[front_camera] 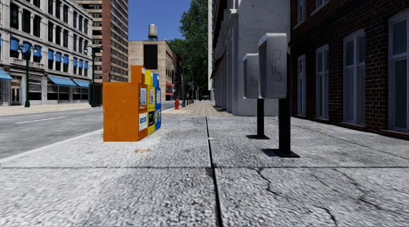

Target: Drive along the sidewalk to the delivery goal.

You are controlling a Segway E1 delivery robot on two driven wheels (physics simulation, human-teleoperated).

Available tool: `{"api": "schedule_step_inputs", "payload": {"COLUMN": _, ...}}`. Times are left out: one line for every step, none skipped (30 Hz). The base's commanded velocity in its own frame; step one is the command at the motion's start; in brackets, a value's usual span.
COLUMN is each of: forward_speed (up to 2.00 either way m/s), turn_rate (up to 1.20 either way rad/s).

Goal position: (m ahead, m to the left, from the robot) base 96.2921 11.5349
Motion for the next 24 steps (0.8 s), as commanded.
{"api": "schedule_step_inputs", "payload": {"forward_speed": 2.0, "turn_rate": 0.14}}
{"api": "schedule_step_inputs", "payload": {"forward_speed": 2.0, "turn_rate": 0.02}}
{"api": "schedule_step_inputs", "payload": {"forward_speed": 2.0, "turn_rate": 0.02}}
{"api": "schedule_step_inputs", "payload": {"forward_speed": 2.0, "turn_rate": 0.0}}
{"api": "schedule_step_inputs", "payload": {"forward_speed": 2.0, "turn_rate": 0.0}}
{"api": "schedule_step_inputs", "payload": {"forward_speed": 2.0, "turn_rate": 0.0}}
{"api": "schedule_step_inputs", "payload": {"forward_speed": 2.0, "turn_rate": 0.0}}
{"api": "schedule_step_inputs", "payload": {"forward_speed": 2.0, "turn_rate": 0.0}}
{"api": "schedule_step_inputs", "payload": {"forward_speed": 2.0, "turn_rate": 0.0}}
{"api": "schedule_step_inputs", "payload": {"forward_speed": 2.0, "turn_rate": 0.0}}
{"api": "schedule_step_inputs", "payload": {"forward_speed": 2.0, "turn_rate": 0.0}}
{"api": "schedule_step_inputs", "payload": {"forward_speed": 2.0, "turn_rate": 0.0}}
{"api": "schedule_step_inputs", "payload": {"forward_speed": 2.0, "turn_rate": 0.0}}
{"api": "schedule_step_inputs", "payload": {"forward_speed": 2.0, "turn_rate": 0.0}}
{"api": "schedule_step_inputs", "payload": {"forward_speed": 2.0, "turn_rate": 0.0}}
{"api": "schedule_step_inputs", "payload": {"forward_speed": 2.0, "turn_rate": 0.0}}
{"api": "schedule_step_inputs", "payload": {"forward_speed": 2.0, "turn_rate": 0.0}}
{"api": "schedule_step_inputs", "payload": {"forward_speed": 2.0, "turn_rate": 0.0}}
{"api": "schedule_step_inputs", "payload": {"forward_speed": 2.0, "turn_rate": 0.0}}
{"api": "schedule_step_inputs", "payload": {"forward_speed": 2.0, "turn_rate": 0.0}}
{"api": "schedule_step_inputs", "payload": {"forward_speed": 2.0, "turn_rate": 0.0}}
{"api": "schedule_step_inputs", "payload": {"forward_speed": 2.0, "turn_rate": 0.0}}
{"api": "schedule_step_inputs", "payload": {"forward_speed": 2.0, "turn_rate": 0.0}}
{"api": "schedule_step_inputs", "payload": {"forward_speed": 2.0, "turn_rate": 0.0}}
